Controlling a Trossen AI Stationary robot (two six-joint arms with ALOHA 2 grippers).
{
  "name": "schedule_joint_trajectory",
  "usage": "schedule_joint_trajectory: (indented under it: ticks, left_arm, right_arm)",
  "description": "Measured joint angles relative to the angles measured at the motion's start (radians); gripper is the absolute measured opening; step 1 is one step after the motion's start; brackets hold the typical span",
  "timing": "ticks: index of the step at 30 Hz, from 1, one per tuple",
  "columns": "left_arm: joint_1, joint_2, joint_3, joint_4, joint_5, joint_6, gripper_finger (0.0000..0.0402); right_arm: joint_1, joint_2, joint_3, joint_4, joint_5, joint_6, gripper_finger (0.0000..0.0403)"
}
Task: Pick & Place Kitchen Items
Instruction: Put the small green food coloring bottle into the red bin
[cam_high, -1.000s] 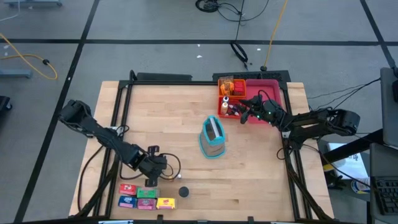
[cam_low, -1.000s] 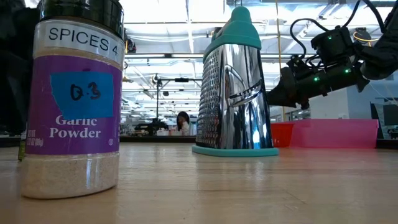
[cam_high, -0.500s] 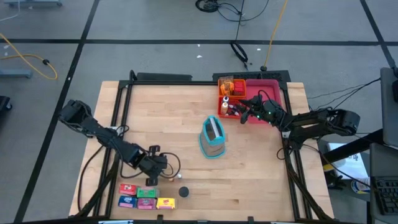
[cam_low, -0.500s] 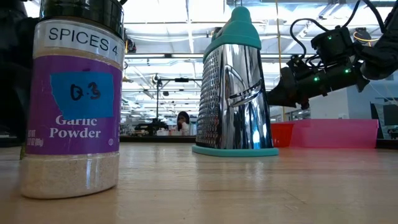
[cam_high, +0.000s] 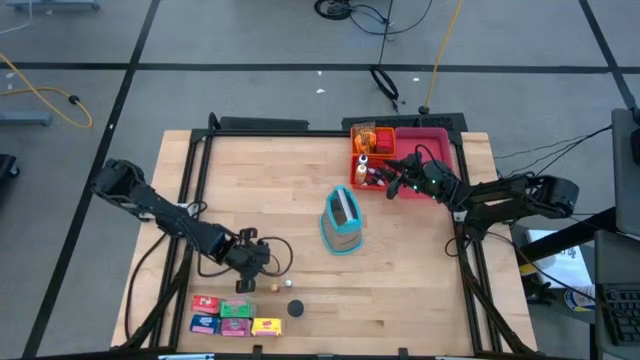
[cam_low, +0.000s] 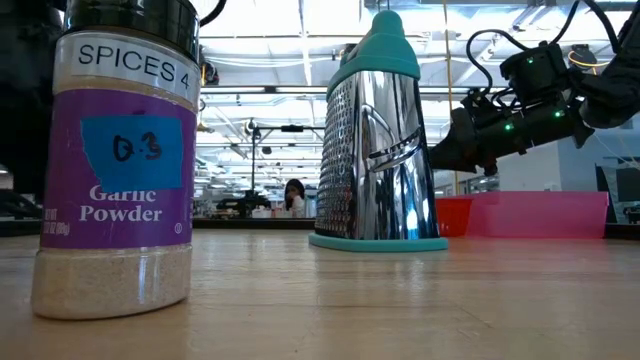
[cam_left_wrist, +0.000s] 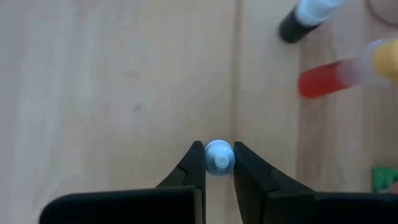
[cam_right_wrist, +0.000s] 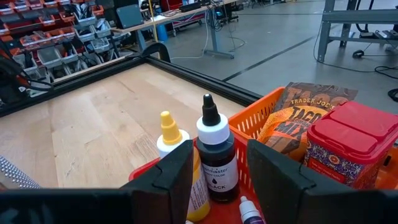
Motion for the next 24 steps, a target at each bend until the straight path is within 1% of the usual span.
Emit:
schedule_joint_trajectory:
  ticks: [5,11,13,15,17,20,24]
  left_arm:
    - [0.057,-0.112,0.000,-0.056,-0.007,0.013,0.0037]
    - [0.158,-0.272,0.016,-0.057,-0.013,0.007,0.0037]
    - [0.197,-0.315,0.037,-0.067,-0.017,-0.006,0.0037]
    - [0.237,-0.346,0.070,-0.059,-0.018,-0.005,0.0037]
    - [0.273,-0.366,0.112,-0.089,-0.027,0.002,0.0037]
    - [0.323,-0.364,0.205,-0.144,-0.068,0.026,0.0037]
    - [0.387,-0.332,0.335,-0.197,-0.088,0.113,0.0037]
  right_arm:
    - [0.000,0.000,0.000,0.000,0.000,0.002,0.0141]
    - [0.000,0.000,0.000,0.009,-0.004,0.003,0.0141]
    - [0.000,0.000,0.000,0.017,-0.025,0.003,0.0141]
    - [0.000,-0.002,0.000,0.016,-0.027,0.003,0.0141]
    - [0.000,-0.003,0.001,0.023,-0.027,0.003,0.0141]
    - [0.000,-0.004,0.001,0.036,-0.033,0.003,0.0141]
    - [0.000,-0.006,0.001,0.067,-0.085,0.004,0.0141]
